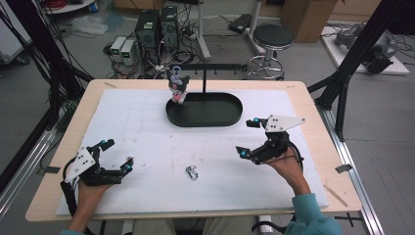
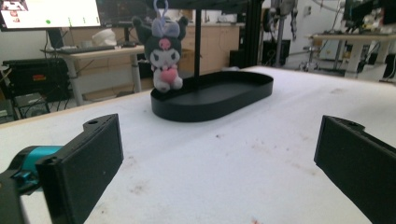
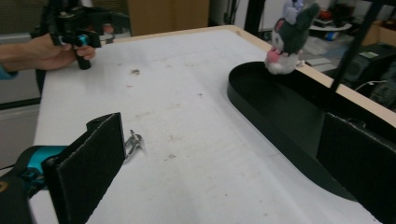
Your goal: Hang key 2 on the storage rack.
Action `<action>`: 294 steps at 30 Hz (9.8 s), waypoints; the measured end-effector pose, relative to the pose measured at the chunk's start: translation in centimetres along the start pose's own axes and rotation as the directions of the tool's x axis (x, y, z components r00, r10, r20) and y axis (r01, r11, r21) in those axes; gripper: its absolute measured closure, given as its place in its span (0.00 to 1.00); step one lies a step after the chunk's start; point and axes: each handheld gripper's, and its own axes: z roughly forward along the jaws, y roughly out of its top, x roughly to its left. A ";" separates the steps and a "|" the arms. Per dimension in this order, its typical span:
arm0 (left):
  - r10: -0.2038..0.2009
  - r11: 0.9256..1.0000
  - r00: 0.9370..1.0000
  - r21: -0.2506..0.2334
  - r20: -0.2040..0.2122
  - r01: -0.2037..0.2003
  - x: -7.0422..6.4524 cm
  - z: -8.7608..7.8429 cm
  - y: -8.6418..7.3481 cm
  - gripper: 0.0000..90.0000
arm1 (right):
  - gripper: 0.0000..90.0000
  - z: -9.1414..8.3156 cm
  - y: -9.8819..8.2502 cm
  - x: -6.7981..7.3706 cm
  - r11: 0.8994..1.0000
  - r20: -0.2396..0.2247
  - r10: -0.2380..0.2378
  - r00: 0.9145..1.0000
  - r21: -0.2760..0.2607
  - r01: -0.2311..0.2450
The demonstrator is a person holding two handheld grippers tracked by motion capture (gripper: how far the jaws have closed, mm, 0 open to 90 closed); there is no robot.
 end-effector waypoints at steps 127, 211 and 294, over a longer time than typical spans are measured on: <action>-0.012 0.998 0.999 -0.067 -0.049 0.009 -0.1 -0.6 -0.3 0.02 | 0.92 17.2 0.4 4.5 0.787 -0.531 -0.138 0.836 0.454 0.417; -0.023 0.997 0.999 -0.073 -0.049 0.019 0.0 -0.6 -0.3 0.02 | 0.99 6.9 10.8 -8.2 0.992 -0.110 -0.002 0.994 0.127 0.016; -0.024 0.997 0.998 -0.077 -0.049 0.020 0.0 -0.7 -0.4 0.02 | 0.99 11.4 13.4 -16.7 0.935 0.045 0.042 0.998 0.349 -0.055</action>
